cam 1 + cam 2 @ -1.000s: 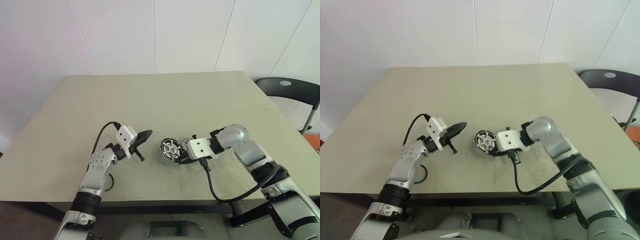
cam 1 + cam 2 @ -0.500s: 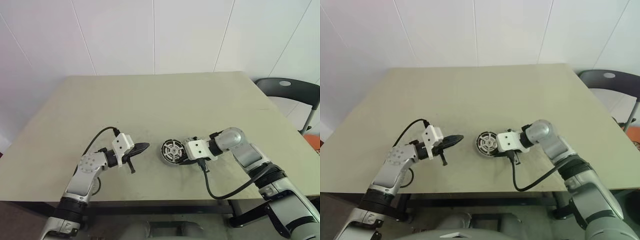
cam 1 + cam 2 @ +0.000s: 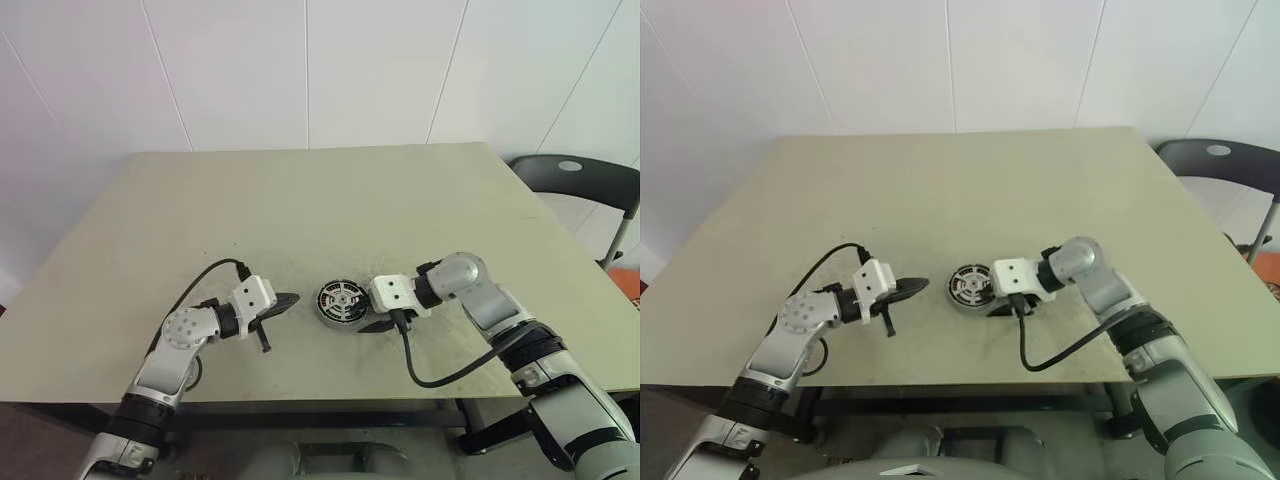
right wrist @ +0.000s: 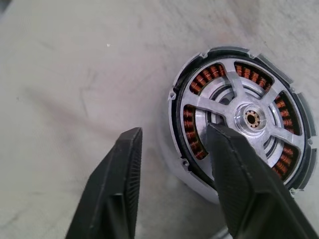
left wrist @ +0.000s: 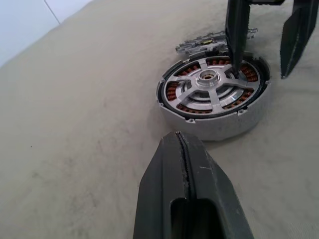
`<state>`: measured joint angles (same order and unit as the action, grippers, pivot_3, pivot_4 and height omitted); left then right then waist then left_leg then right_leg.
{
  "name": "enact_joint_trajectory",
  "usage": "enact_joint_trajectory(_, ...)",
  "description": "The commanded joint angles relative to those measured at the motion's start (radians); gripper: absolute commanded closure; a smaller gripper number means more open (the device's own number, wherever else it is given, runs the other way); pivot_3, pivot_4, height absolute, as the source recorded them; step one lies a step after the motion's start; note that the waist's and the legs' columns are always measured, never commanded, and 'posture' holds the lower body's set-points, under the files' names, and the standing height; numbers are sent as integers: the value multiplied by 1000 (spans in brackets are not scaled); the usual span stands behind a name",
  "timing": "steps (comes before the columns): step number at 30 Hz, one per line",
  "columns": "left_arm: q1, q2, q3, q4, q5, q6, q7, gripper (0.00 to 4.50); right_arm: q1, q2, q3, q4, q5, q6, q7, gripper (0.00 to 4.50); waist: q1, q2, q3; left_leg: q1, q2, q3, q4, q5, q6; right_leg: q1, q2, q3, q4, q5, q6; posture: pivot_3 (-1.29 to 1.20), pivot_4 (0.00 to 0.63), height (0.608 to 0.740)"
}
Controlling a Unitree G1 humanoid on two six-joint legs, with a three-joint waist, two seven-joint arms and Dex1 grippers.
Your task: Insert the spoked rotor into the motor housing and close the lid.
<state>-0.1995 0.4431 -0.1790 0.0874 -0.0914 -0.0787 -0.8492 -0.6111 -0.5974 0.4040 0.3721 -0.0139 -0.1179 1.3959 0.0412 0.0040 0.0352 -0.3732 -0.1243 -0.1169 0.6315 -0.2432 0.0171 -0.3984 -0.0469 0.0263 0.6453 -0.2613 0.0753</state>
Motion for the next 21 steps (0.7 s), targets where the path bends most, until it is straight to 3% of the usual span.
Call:
enact_joint_trajectory(1,-19,-5,11,-11,-12,-15,5,4500,-29,5,-91,-65,103,85,3,2518,0,0,0,0,0,0,0,0,0,0,0,0,0,0,0,0,0,740)
enact_joint_trajectory(7,-22,-25,2,-4,-5,-16,15,4500,26,69,-319,-162,418,658,-149,2518,2,0,0,0,1,0,-1,0,-1,-1,0,1,1,0,-1,0,0,740)
enact_joint_trajectory(13,-21,-34,1,0,-4,-20,16,4500,254,28,-457,-382,717,1162,-220,2518,26,0,0,-4,0,1,-1,-1,0,-4,-1,1,-1,-1,-2,0,0,740)
enact_joint_trajectory(16,-25,-36,0,11,-2,-25,16,4500,308,34,-557,-434,847,1291,-271,2002,21,0,0,-8,0,2,0,-1,0,-8,-2,2,0,-1,-1,0,0,740)
enact_joint_trajectory(21,-32,-44,-6,28,4,-34,17,4500,297,49,-659,-393,934,1388,-373,399,22,0,1,-2,2,5,0,-2,-1,-3,-3,0,0,-3,-1,0,0,740)
